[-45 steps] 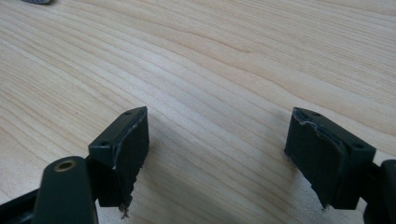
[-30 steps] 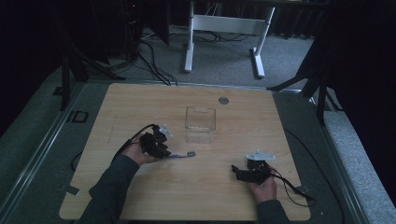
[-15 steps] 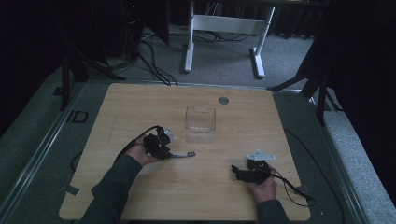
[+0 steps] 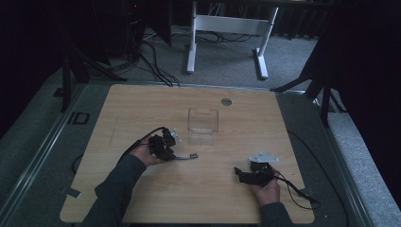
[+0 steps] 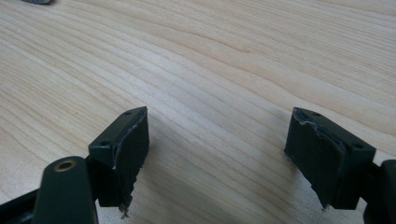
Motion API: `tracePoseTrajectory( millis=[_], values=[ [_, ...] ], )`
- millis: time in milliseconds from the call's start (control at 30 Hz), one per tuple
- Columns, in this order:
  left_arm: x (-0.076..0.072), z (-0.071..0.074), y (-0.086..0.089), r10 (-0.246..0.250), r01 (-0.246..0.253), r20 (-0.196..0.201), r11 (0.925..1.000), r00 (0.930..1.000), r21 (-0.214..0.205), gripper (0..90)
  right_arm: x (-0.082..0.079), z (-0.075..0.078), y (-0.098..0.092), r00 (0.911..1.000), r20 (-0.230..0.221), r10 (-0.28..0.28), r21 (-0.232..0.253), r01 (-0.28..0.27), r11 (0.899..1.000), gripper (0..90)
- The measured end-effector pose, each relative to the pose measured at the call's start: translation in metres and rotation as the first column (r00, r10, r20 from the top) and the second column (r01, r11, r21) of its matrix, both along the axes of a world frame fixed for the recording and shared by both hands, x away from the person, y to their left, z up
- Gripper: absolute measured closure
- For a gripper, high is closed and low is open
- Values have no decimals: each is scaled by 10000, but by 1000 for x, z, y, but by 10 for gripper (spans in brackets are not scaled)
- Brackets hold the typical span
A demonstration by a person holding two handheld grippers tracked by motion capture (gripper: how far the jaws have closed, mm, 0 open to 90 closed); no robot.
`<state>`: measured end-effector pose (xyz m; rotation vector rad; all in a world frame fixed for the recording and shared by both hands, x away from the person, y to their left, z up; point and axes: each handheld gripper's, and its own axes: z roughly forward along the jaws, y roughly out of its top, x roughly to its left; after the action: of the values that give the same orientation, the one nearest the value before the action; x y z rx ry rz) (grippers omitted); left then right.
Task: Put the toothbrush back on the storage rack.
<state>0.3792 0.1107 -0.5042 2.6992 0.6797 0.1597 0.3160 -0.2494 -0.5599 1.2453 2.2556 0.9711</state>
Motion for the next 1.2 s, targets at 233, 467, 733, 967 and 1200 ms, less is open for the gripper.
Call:
tracePoseTrajectory(
  millis=[233,467,733,967,1200],
  values=[
    [-1,-3,-3,-128,130,-65,9997,9999,217,737,0,0,0,10000,-2,-5,5,5,10000,213],
    [1,-4,-5,-245,251,-120,9984,9996,506,747,0,0,0,10000,0,-3,4,3,10000,212],
    [1,-6,-9,-338,351,-171,9961,9993,809,758,0,0,0,10000,-2,-4,4,4,10000,213],
    [1,-8,-9,-374,395,-231,9945,9990,968,759,0,0,0,10000,-1,-4,5,4,10000,213],
    [2,-9,-11,-488,519,-276,9910,9984,1232,763,0,0,0,10000,-6,-5,9,5,10000,213]
  ],
)
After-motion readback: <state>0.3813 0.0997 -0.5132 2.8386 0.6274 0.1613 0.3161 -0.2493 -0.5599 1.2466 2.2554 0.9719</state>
